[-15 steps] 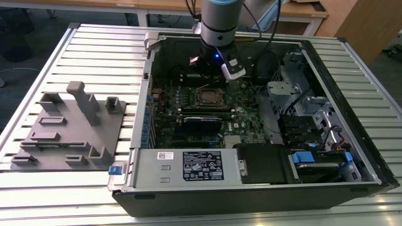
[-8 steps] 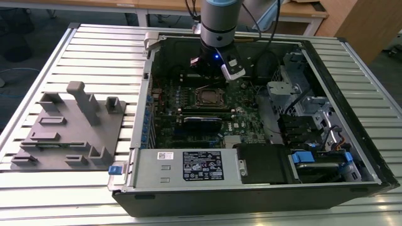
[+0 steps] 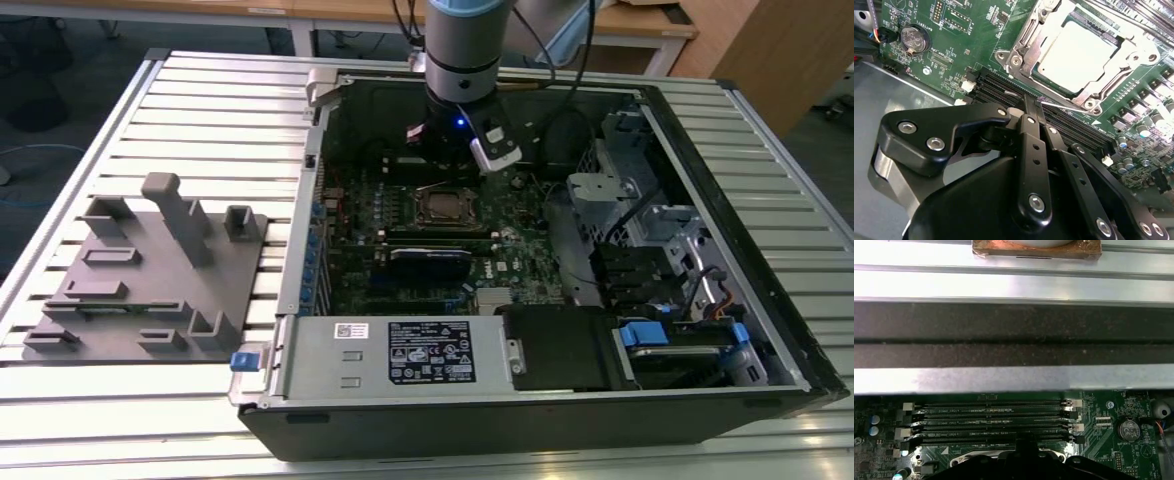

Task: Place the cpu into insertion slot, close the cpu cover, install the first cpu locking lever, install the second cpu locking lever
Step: 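Install the first cpu locking lever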

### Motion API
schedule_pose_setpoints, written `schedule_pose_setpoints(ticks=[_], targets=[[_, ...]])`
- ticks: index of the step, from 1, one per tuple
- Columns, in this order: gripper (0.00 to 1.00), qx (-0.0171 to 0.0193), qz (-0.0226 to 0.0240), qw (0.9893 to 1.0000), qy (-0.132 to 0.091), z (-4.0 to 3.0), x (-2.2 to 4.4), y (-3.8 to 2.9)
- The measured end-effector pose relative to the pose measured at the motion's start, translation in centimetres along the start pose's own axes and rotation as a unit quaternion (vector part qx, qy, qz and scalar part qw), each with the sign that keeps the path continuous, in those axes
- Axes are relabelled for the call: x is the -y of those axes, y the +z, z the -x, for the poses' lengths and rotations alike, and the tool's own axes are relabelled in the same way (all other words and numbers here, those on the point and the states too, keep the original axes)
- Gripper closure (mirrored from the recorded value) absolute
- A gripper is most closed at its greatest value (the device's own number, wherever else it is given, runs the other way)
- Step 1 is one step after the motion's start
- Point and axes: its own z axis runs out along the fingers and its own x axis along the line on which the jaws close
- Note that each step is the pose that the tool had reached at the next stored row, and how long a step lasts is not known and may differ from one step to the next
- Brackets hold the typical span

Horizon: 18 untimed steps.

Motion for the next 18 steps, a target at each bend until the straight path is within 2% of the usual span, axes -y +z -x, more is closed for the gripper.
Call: schedule_pose_setpoints(ticks=[2, 5, 12, 18], targets=[[0.9, 0.0005, 0.0, 1.0, 0.0, -0.08, 0.0, 0.01], [0.9, 0.0033, -0.0004, 1.0, 0.006, -0.17, 0.01, 0.04], [0.9, 0.0119, -0.0035, 0.9991, 0.041, -0.28, 0.05, 0.17], [0.9, 0.0142, -0.0042, 0.9986, 0.05, -0.95, 0.06, 0.18]])
